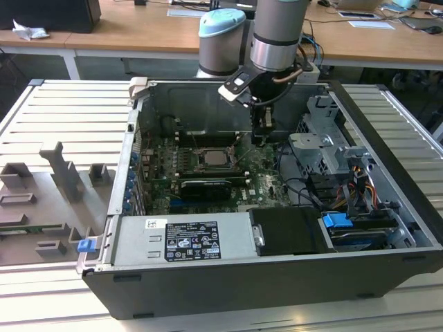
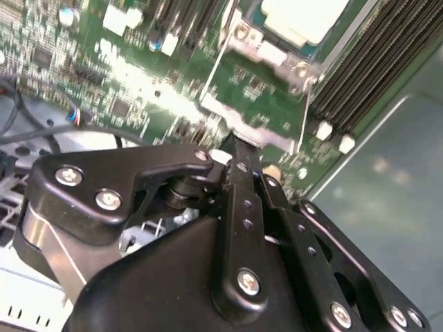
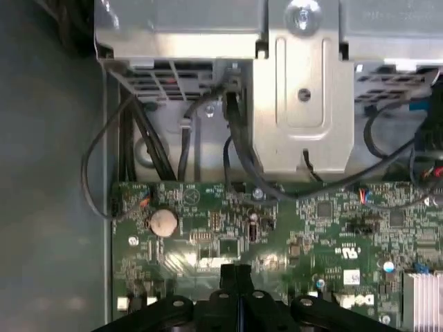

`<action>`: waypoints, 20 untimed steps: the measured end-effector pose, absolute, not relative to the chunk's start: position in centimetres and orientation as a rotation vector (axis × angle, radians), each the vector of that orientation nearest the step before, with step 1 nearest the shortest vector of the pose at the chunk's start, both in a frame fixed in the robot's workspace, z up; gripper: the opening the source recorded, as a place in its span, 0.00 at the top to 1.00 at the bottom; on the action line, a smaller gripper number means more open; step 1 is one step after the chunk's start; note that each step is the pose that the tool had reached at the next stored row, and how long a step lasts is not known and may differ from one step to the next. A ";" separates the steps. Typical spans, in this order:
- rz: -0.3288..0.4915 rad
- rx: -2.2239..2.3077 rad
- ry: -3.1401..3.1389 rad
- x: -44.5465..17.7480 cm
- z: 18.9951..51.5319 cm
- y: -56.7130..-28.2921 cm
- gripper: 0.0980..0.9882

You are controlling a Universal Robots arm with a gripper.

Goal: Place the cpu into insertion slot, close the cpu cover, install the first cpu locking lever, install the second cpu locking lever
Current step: 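Close the cpu cover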

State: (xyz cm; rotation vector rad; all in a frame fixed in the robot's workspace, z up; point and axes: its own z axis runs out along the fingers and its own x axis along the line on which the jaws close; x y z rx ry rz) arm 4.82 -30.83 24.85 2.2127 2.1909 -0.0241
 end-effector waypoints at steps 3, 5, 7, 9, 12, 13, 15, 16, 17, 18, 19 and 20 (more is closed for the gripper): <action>-0.024 2.213 2.191 2.3 24.8 -30.8 0.99; -0.024 2.213 2.191 1.4 24.8 -30.8 0.99; -0.024 2.213 2.191 0.6 24.7 -30.8 0.99; -0.025 2.212 2.190 -0.3 24.6 -30.8 0.99; -0.026 2.212 2.190 -1.1 24.3 -30.8 0.99; -0.027 2.212 2.190 -1.5 24.2 -30.8 0.99; -0.027 2.212 2.190 -2.1 24.1 -30.8 0.99; -0.027 2.211 2.190 -2.5 23.9 -30.8 0.99; -0.027 2.212 2.190 -2.6 23.9 -30.8 0.99; -0.027 2.212 2.190 -2.7 23.8 -30.8 0.99; -0.027 2.212 2.190 -2.8 23.7 -30.8 0.99; -0.027 2.211 2.190 -2.8 23.7 -30.8 0.99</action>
